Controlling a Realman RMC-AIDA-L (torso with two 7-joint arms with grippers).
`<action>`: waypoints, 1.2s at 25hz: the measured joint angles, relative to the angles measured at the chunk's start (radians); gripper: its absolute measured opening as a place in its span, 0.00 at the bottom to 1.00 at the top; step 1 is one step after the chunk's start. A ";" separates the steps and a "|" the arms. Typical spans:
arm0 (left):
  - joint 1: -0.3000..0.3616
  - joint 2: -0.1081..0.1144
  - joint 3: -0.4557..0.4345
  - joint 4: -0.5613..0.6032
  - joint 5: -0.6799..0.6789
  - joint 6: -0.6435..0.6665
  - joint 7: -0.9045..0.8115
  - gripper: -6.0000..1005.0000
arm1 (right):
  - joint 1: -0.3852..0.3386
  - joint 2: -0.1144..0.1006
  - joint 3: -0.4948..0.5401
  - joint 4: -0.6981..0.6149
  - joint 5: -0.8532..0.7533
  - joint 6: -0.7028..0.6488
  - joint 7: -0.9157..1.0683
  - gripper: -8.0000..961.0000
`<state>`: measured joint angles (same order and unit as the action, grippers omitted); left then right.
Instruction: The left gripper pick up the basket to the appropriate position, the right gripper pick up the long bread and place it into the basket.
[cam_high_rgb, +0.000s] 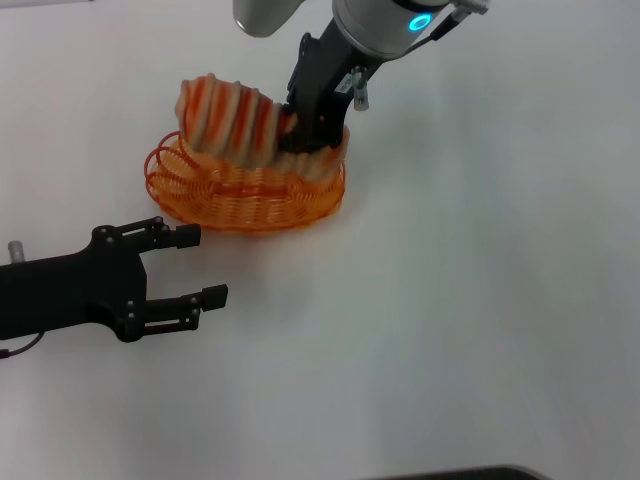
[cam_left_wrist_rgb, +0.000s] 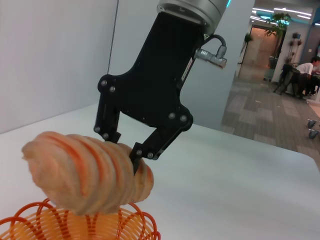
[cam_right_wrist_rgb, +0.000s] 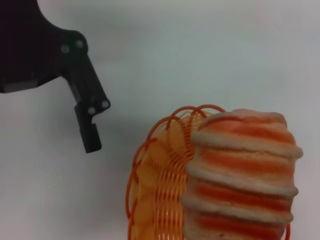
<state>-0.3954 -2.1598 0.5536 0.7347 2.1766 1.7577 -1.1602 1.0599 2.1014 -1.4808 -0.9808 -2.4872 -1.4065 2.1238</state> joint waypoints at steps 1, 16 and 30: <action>0.000 0.000 0.000 0.000 0.000 0.000 0.000 0.79 | 0.000 0.000 -0.001 0.000 0.000 0.005 0.004 0.27; 0.000 0.000 0.004 0.000 0.000 0.001 0.001 0.79 | -0.028 -0.002 0.000 0.007 0.073 0.068 0.018 0.69; -0.001 0.000 0.001 0.000 0.000 0.000 0.000 0.79 | -0.335 -0.018 0.413 0.005 0.593 0.007 -0.265 0.87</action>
<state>-0.3966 -2.1599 0.5546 0.7347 2.1768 1.7579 -1.1605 0.7253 2.0833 -1.0676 -0.9756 -1.8942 -1.3994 1.8584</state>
